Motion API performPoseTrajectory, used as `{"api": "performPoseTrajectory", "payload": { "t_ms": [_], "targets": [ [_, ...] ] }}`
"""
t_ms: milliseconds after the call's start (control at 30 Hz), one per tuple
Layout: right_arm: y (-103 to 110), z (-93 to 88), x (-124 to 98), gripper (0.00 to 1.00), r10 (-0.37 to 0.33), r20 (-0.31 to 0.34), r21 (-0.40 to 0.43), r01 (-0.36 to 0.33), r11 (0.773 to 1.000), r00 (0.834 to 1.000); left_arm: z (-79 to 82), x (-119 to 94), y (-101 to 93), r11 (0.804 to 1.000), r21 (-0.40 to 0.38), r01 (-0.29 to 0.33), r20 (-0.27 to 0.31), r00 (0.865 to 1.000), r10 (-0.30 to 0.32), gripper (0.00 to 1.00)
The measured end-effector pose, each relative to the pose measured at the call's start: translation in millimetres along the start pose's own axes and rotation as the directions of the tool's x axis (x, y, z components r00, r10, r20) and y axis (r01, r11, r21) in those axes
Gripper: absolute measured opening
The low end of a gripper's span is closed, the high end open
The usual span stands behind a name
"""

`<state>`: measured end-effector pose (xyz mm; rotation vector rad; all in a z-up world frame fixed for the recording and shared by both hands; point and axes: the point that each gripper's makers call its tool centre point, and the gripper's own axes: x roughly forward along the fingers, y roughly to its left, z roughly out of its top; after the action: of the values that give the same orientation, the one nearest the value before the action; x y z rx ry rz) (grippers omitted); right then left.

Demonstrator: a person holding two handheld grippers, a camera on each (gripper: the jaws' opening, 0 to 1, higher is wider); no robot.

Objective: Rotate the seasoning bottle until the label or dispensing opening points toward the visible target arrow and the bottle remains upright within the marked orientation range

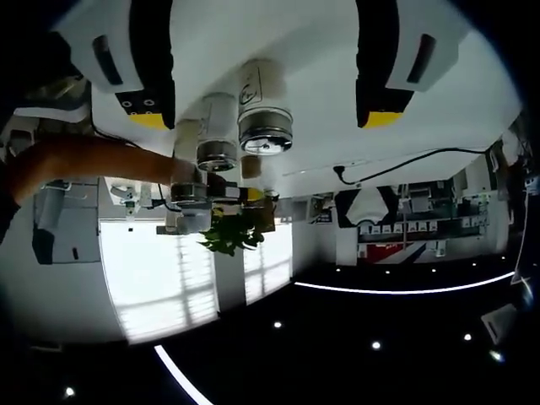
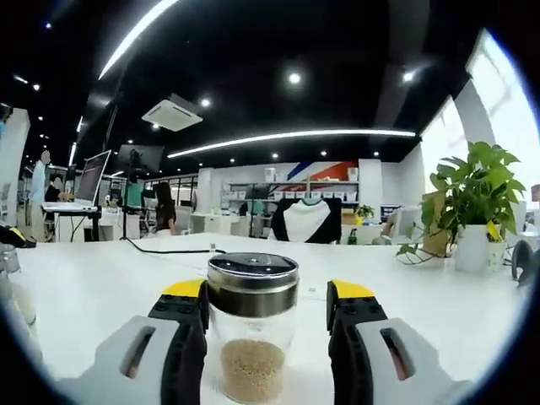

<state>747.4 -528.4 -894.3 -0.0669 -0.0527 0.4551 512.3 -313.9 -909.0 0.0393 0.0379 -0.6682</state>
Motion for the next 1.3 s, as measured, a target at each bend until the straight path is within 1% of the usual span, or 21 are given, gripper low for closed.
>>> {"api": "performPoseTrajectory", "payload": {
  "t_ms": [100, 200, 267, 333, 467, 567, 733, 800, 833, 867, 933, 1067, 1167, 1200, 1300],
  "targets": [
    [8, -7.4, 3, 0.54, 0.026, -0.022, -0.035, -0.027, 0.999, 0.999, -2.1, 1, -0.9, 1.0, 0.003, 0.002, -0.007, 1.0, -0.002, 0.93],
    [12, -11.8, 7, 0.53, 0.03, -0.038, -0.069, -0.032, 0.997, 0.999, -2.2, 1, -3.7, 1.0, 0.006, 0.009, -0.008, 1.0, -0.009, 0.93],
    [14, -10.0, 9, 0.53, 0.035, -0.031, -0.081, -0.037, 0.996, 0.999, -1.7, 1, -4.3, 1.0, 0.009, 0.01, -0.006, 1.0, -0.01, 0.93],
    [12, -10.9, 13, 0.53, 0.031, -0.032, -0.093, -0.034, 0.995, 0.999, -2.4, 1, -4.0, 1.0, 0.006, 0.009, -0.005, 1.0, -0.009, 0.93],
    [2, -13.2, 25, 0.53, 0.013, -0.038, -0.071, -0.016, 0.997, 0.999, -8.1, 3, -2.7, 1.0, 0.004, 0.007, -0.02, 1.0, -0.007, 0.93],
    [4, -15.0, 30, 0.53, 0.023, -0.041, -0.059, -0.026, 0.998, 0.999, -8.3, 4, -0.4, 1.0, 0.001, 0.005, -0.021, 1.0, -0.005, 0.93],
    [6, -14.7, 29, 0.51, 0.025, -0.042, -0.08, -0.028, 0.996, 0.999, -10.5, 4, 0.7, 1.0, 0.001, 0.0, -0.026, 1.0, 0.0, 0.93],
    [5, -14.3, 28, 0.48, 0.033, -0.039, -0.061, -0.035, 0.998, 0.999, -11.1, 4, -0.3, 1.0, -0.001, 0.002, -0.027, 1.0, -0.002, 0.93],
    [5, -9.6, 25, 0.46, 0.041, -0.015, 0.004, -0.04, 0.999, 0.999, -11.1, 4, -1.8, 1.0, 0.0, 0.003, -0.026, 1.0, -0.003, 0.93],
    [6, -9.2, 24, 0.45, 0.058, -0.02, 0.042, -0.057, 0.998, 0.998, -10.8, 4, -2.9, 1.0, 0.002, 0.005, -0.025, 1.0, -0.005, 0.92],
    [2, -9.2, 23, 0.45, 0.039, -0.028, 0.021, -0.038, 0.999, 0.999, -8.6, 4, -4.3, 1.0, 0.007, 0.007, -0.018, 1.0, -0.007, 0.92],
    [4, -7.5, 21, 0.45, 0.052, -0.021, 0.021, -0.052, 0.998, 0.998, -5.1, 2, -5.7, 1.0, 0.008, 0.009, -0.001, 1.0, -0.009, 0.92],
    [6, -4.8, 20, 0.44, 0.072, -0.01, 0.042, -0.071, 0.997, 0.997, -2.3, 2, -4.0, 1.0, 0.011, 0.004, 0.009, 1.0, -0.004, 0.91],
    [8, -1.9, 19, 0.44, 0.082, 0.003, 0.064, -0.082, 0.995, 0.997, -1.0, 1, -3.5, 1.0, 0.01, 0.003, 0.013, 1.0, -0.003, 0.91],
    [9, 8.9, 15, 0.44, 0.084, 0.033, 0.077, -0.086, 0.993, 0.996, 2.0, 0, -0.9, 1.0, 0.013, -0.001, 0.024, 1.0, 0.0, 0.9]
  ]
}}
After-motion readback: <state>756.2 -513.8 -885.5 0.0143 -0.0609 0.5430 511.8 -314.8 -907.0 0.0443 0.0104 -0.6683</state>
